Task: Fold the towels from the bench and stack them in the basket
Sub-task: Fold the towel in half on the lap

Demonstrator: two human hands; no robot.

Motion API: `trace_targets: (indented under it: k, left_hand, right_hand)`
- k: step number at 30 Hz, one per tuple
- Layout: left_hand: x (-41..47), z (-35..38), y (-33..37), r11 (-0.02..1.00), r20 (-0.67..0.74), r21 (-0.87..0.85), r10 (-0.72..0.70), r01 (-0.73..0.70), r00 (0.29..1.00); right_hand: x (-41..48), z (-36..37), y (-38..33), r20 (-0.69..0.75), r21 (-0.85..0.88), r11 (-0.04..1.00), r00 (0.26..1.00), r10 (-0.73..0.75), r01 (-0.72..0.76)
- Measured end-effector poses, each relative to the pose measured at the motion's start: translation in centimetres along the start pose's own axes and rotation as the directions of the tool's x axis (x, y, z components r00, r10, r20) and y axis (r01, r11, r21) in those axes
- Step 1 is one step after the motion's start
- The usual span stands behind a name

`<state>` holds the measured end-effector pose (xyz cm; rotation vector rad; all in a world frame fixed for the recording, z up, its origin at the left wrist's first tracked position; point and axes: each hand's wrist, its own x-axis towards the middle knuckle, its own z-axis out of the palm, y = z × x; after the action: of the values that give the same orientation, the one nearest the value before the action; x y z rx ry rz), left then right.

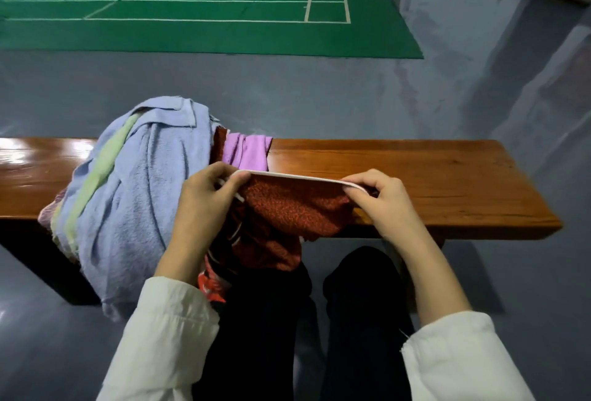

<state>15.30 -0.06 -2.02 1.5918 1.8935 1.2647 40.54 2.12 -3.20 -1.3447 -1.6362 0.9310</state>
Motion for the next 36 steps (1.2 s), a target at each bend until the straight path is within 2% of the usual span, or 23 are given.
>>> trace_targets:
  k: [3,7,9,12,15,18,22,24,25,27,29,31,34,36]
  left_hand:
    - [0.4,-0.1,-0.9,0.995,-0.052,-0.019,-0.103,0.102,0.993]
    - [0.4,0.4,-0.3,0.966,-0.016,-0.083,-0.245,0.243,0.969]
    - [0.4,0.5,1.0,0.936,0.018,-0.195,-0.297,0.294,0.955]
    - [-0.2,1.2,4.0,0.835,0.147,-0.456,-0.272,0.309,0.951]
    - [-1.1,2.5,6.5,0.702,0.192,-0.638,-0.253,0.316,0.948]
    - [-1.5,3.0,7.1,0.623,0.190,-0.719,-0.251,0.308,0.949]
    - [-2.5,3.0,7.0,0.565,0.330,-0.744,-0.155,0.358,0.931]
    - [-3.0,3.0,6.3,0.602,0.313,-0.738,-0.095,0.305,0.945]
    - [-3.2,3.1,6.1,0.666,0.269,-0.709,-0.051,0.233,0.962]
    - [-3.3,3.1,5.8,0.841,0.134,-0.541,0.069,0.015,0.989]
    - [-3.2,2.9,5.5,0.927,0.041,-0.353,0.152,-0.128,0.988]
    - [-3.0,2.8,5.2,0.958,-0.013,-0.237,0.163,-0.162,0.987]
    - [-3.0,2.7,5.4,0.968,-0.076,-0.224,0.101,-0.116,0.992]
    - [-3.0,2.9,5.8,0.969,-0.102,-0.226,0.077,-0.098,0.992]
  right_hand:
    - [0.2,0.6,0.0,-0.063,0.018,0.999,0.997,0.040,-0.039]
    - [0.5,1.8,-0.3,-0.203,0.107,0.992,0.975,0.089,-0.068]
    - [0.7,2.6,-1.2,-0.230,0.157,0.985,0.968,0.101,-0.065]
    - [0.8,4.5,-3.1,-0.152,0.273,0.957,0.978,0.140,-0.094]
    - [0.1,5.9,-4.8,-0.036,0.466,0.872,0.982,0.186,-0.148]
    - [-0.4,6.2,-5.0,0.036,0.570,0.806,0.985,0.171,-0.161]
    - [-0.6,5.7,-4.5,0.029,0.621,0.763,0.978,0.205,-0.179]
    - [-0.8,5.5,-4.6,0.051,0.625,0.757,0.977,0.206,-0.192]
    - [-0.9,5.3,-4.7,0.058,0.616,0.764,0.978,0.200,-0.192]
    - [-1.1,5.2,-4.9,0.089,0.612,0.765,0.979,0.185,-0.200]
    - [-1.3,5.2,-5.2,0.080,0.595,0.783,0.982,0.168,-0.183]
    - [-1.5,5.1,-5.5,0.027,0.581,0.802,0.989,0.146,-0.134]
    - [-1.4,4.8,-5.4,-0.022,0.565,0.822,0.994,0.111,-0.080]
    - [-1.5,4.8,-5.2,-0.007,0.569,0.817,0.994,0.113,-0.089]
